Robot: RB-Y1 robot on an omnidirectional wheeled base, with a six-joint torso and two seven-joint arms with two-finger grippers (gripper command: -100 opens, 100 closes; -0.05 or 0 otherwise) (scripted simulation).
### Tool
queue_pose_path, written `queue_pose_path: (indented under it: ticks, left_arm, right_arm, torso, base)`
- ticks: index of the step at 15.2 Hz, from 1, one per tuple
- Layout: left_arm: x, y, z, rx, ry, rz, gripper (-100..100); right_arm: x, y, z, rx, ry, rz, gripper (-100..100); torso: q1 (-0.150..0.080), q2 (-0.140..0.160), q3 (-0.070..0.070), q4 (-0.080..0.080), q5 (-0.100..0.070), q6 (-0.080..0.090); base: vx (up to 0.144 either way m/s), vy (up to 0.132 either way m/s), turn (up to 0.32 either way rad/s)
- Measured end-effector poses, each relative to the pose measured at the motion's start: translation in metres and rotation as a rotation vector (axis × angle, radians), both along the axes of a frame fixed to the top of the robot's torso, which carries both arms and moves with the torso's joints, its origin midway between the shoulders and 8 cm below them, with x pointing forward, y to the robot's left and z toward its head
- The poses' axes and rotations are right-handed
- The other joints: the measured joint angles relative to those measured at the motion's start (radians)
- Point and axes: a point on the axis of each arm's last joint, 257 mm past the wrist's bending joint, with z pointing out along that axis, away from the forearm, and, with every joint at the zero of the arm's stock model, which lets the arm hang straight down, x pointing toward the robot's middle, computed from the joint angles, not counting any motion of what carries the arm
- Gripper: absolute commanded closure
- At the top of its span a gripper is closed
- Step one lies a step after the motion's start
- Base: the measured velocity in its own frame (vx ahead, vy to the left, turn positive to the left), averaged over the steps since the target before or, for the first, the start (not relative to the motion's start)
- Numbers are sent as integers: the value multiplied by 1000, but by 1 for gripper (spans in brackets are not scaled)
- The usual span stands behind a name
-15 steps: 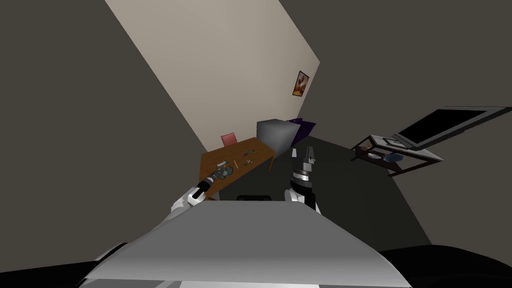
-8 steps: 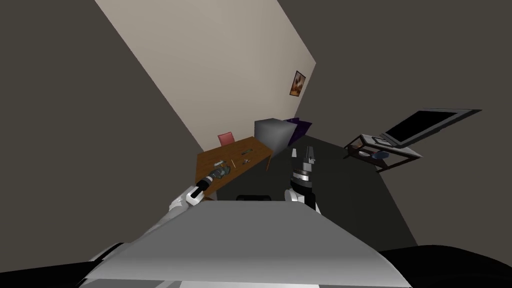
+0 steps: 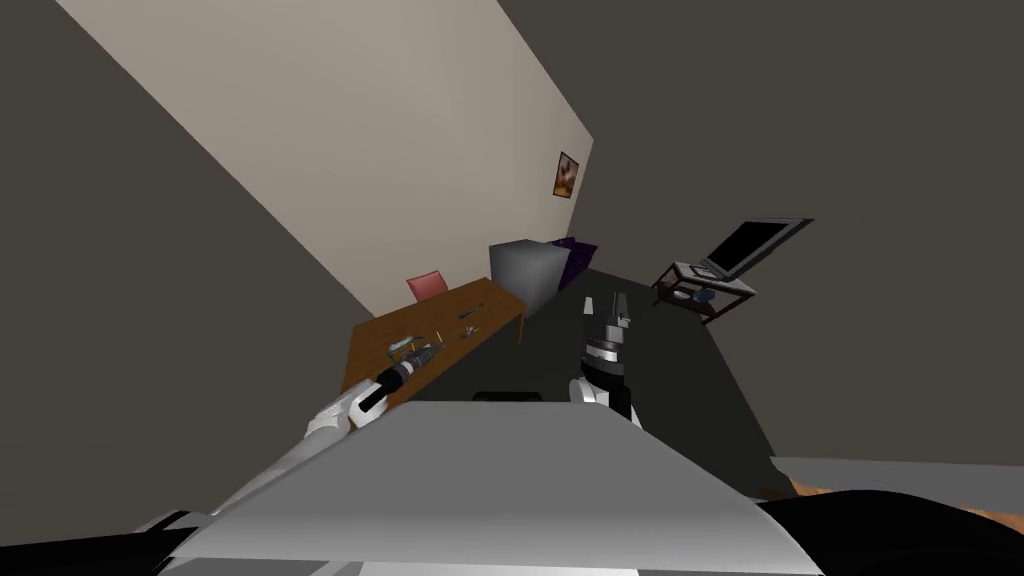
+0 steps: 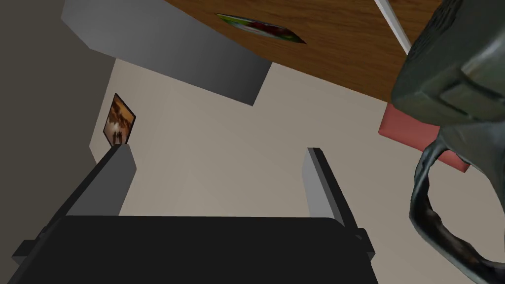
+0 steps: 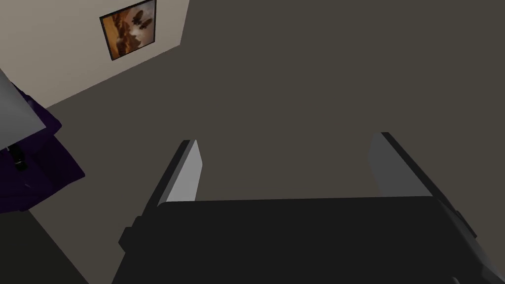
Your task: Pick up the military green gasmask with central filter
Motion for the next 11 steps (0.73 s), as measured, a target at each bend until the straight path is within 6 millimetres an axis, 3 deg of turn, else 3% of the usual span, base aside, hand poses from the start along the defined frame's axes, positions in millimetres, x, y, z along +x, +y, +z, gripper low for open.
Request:
queue_pose_path:
  ticks: [5, 11]
  left_arm:
    - [-49, 29, -23, 52, 122, -37, -100]
    - [-103, 69, -44, 114, 258, -61, -100]
  right_arm:
    - [0, 0, 0, 0, 0, 0, 0]
    - [0, 0, 0, 0, 0, 0, 0]
  torso:
    - [3, 4, 2, 1, 1, 0]
    - [7, 5, 3, 1, 1, 0]
  base:
    - [113, -91, -205]
    - [99, -34, -145]
